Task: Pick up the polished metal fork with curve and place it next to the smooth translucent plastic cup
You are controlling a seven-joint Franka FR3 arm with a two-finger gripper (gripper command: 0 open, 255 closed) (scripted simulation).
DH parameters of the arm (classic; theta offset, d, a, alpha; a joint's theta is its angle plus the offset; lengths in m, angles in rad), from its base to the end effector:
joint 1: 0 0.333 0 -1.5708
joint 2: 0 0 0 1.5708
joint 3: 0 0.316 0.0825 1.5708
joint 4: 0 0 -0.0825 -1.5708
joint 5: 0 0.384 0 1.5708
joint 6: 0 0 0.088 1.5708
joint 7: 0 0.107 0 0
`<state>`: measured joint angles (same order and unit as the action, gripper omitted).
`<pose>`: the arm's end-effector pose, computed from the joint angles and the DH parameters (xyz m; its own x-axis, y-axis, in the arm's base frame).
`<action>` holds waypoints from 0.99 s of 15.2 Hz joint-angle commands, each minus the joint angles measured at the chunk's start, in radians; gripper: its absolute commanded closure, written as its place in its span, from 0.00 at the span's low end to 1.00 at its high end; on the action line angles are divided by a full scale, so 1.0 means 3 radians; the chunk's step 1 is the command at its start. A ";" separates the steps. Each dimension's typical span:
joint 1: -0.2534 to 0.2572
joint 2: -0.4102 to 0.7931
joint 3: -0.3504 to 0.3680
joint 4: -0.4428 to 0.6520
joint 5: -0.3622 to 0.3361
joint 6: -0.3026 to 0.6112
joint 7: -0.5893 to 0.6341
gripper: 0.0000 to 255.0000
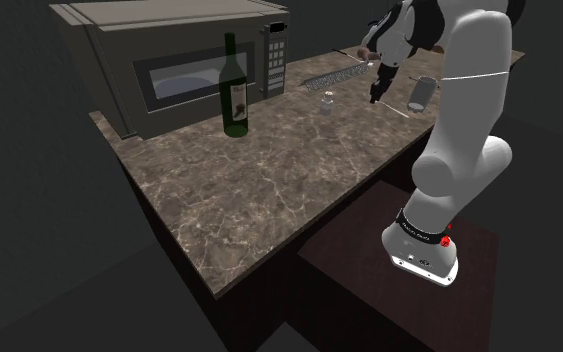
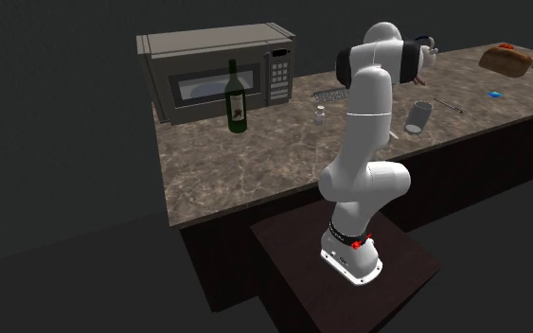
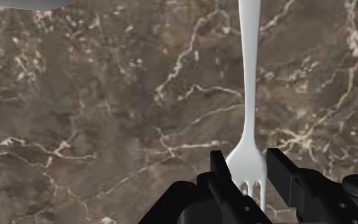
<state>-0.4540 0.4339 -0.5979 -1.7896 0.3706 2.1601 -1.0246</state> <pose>0.3604 -0.5362 0.3472 0.9801 -0.1846 0.0735 -0.1837 -0.9828 -0.0193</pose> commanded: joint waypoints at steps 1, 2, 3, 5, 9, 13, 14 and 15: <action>-0.0004 0.0018 0.0009 -0.0018 0.0016 0.0034 -0.0011 1.00; -0.0004 0.0018 0.0009 -0.0018 0.0016 0.0034 -0.0011 1.00; -0.0004 0.0018 0.0009 -0.0018 0.0016 0.0034 -0.0011 1.00; -0.0004 0.0018 0.0009 -0.0018 0.0016 0.0034 -0.0011 1.00; -0.0004 0.0018 0.0009 -0.0018 0.0016 0.0034 -0.0011 0.00; -0.0004 0.0018 0.0009 -0.0018 0.0016 0.0034 -0.0011 0.00; 0.0010 -0.0042 -0.0018 0.0014 -0.0031 -0.0048 0.0018 0.00; 0.0024 -0.0099 -0.0044 0.0051 -0.0076 -0.0132 0.0045 0.00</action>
<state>-0.4506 0.4242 -0.6023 -1.7778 0.3616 2.1416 -1.0165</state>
